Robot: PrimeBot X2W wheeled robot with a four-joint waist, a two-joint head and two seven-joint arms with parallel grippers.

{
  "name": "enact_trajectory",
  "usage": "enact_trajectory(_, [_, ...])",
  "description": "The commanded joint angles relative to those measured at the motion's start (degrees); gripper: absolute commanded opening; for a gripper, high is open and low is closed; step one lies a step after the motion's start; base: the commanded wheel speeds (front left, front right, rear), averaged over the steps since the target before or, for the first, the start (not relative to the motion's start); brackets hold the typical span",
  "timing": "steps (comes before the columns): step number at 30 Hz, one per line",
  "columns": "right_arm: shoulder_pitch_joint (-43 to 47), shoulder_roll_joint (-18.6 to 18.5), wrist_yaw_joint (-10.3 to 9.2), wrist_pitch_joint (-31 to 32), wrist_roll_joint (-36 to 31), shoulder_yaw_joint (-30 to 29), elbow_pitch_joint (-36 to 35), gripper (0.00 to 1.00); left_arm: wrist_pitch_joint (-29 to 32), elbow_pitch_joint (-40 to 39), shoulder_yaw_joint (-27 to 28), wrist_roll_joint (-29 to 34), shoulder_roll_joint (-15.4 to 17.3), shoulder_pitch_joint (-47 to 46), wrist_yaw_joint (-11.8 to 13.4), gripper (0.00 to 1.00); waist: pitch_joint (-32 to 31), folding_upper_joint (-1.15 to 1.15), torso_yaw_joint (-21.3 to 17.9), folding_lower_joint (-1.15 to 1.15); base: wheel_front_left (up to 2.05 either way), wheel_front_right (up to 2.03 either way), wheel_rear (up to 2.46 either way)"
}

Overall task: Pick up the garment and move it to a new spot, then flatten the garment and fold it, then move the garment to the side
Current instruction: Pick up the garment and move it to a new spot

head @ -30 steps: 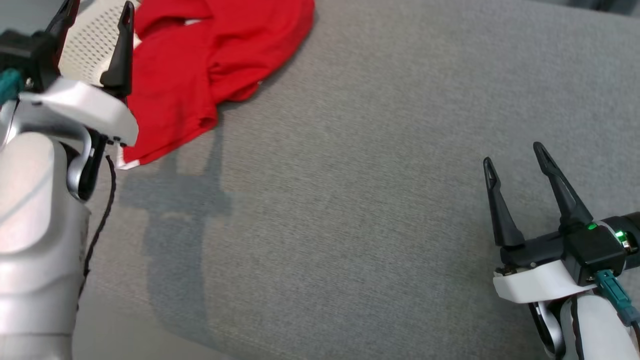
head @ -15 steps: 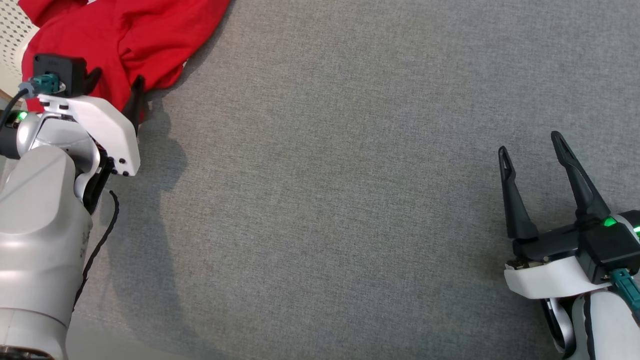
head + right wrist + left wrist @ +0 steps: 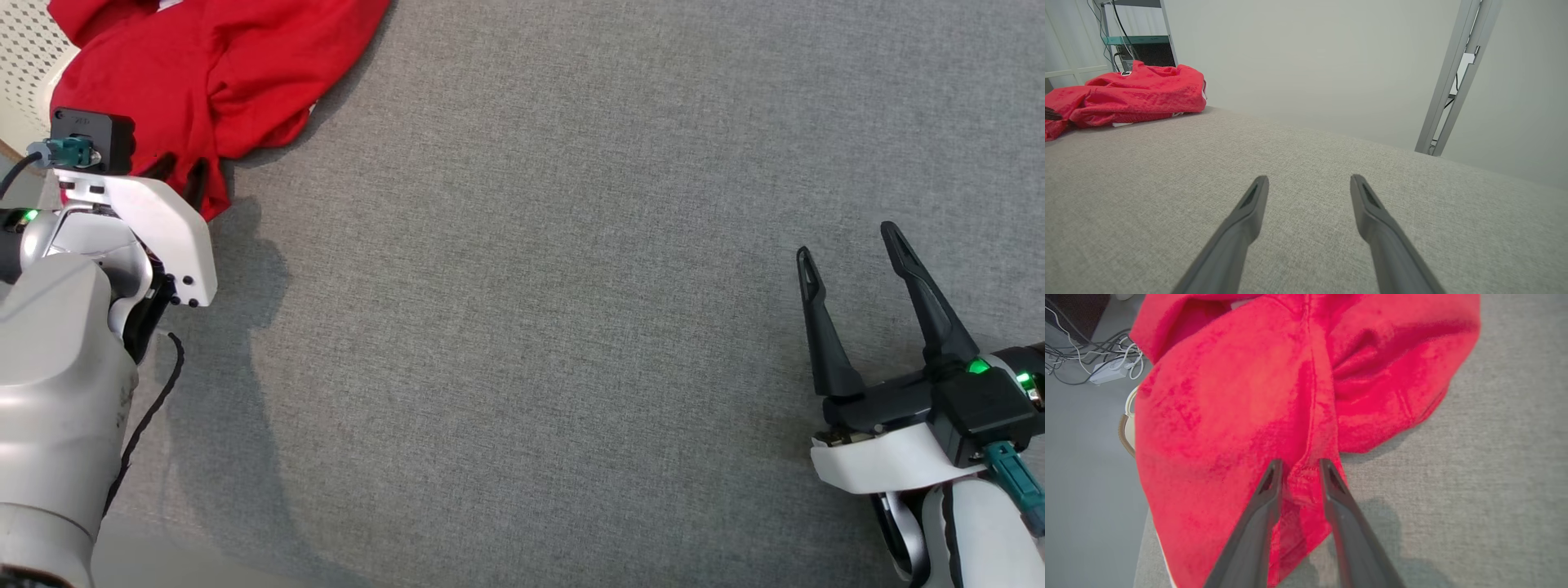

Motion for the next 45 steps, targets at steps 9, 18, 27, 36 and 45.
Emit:
enact_trajectory(9, [-0.8,-0.3,-0.01,-0.3,0.6,-0.8,0.2,1.0,0.3,-0.9,-4.1,-4.9,0.6,0.0,0.0,0.0,-0.4,0.0,-0.5,0.0,0.0,0.0,0.0])
enact_trajectory(18, [-0.6,-0.3,-0.01,-0.3,3.6,-0.4,1.5,1.0,-2.2,-2.1,-5.5,-6.4,5.7,-2.7,0.0,0.0,-5.4,0.0,-0.6,0.0,0.0,0.0,0.0])
enact_trajectory(27, [0.8,-0.3,-0.01,-0.3,8.5,-0.6,3.0,1.0,-4.5,-7.6,-8.4,-2.2,9.4,-6.7,0.7,0.0,-13.6,0.0,-4.0,0.0,0.0,0.0,0.0])
enact_trajectory(36, [3.4,-0.3,-0.01,-0.3,11.6,-2.5,3.4,1.0,-2.5,-21.0,-14.4,2.4,10.2,-9.7,0.2,0.0,-19.9,0.0,-10.3,0.0,0.0,0.0,0.0])
enact_trajectory(45, [5.5,-0.3,-0.01,-0.3,13.0,-3.2,3.5,1.0,4.5,-40.0,-21.6,0.5,10.1,-6.9,0.1,0.0,-22.2,0.0,-17.8,0.0,0.0,0.0,0.0])
